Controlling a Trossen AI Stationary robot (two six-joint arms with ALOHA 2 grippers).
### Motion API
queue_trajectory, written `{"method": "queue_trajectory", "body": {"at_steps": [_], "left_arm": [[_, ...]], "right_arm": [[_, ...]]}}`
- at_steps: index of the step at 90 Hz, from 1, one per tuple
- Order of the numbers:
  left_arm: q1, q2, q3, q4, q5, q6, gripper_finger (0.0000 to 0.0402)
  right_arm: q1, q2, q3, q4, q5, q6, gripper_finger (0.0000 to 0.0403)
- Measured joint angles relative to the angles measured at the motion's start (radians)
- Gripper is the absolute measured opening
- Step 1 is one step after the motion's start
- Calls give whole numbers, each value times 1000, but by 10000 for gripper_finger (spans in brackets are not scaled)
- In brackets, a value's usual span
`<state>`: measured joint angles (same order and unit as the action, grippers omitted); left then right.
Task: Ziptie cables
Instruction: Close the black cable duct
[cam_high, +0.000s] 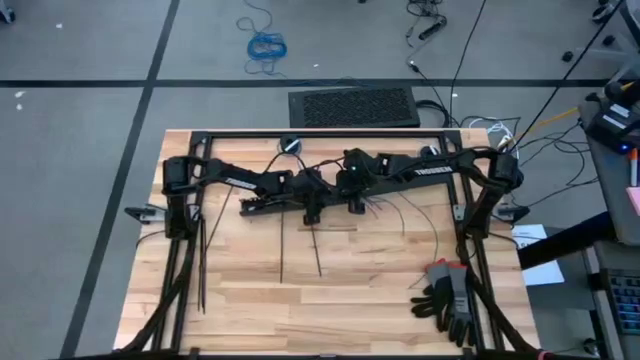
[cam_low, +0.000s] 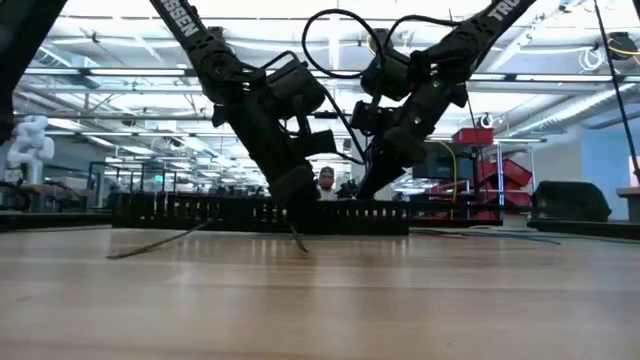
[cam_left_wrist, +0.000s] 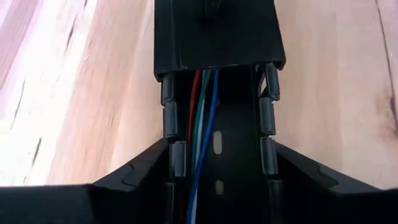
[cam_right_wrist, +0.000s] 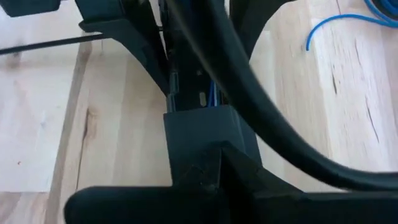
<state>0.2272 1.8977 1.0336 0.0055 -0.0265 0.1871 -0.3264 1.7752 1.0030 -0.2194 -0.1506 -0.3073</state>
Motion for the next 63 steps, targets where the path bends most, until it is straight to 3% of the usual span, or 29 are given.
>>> {"method": "queue_trajectory", "body": {"at_steps": [15,41,63], "left_arm": [[13,0,0,-1,47,-24,243],[49,-3,10,-24,97,-25,347],[27,-3,8,81,103,-28,340]], "right_arm": [[0,0,0,0,0,8,0],[1,1,-1,4,-9,12,0],[1,1,-1,4,-9,18,0]]}}
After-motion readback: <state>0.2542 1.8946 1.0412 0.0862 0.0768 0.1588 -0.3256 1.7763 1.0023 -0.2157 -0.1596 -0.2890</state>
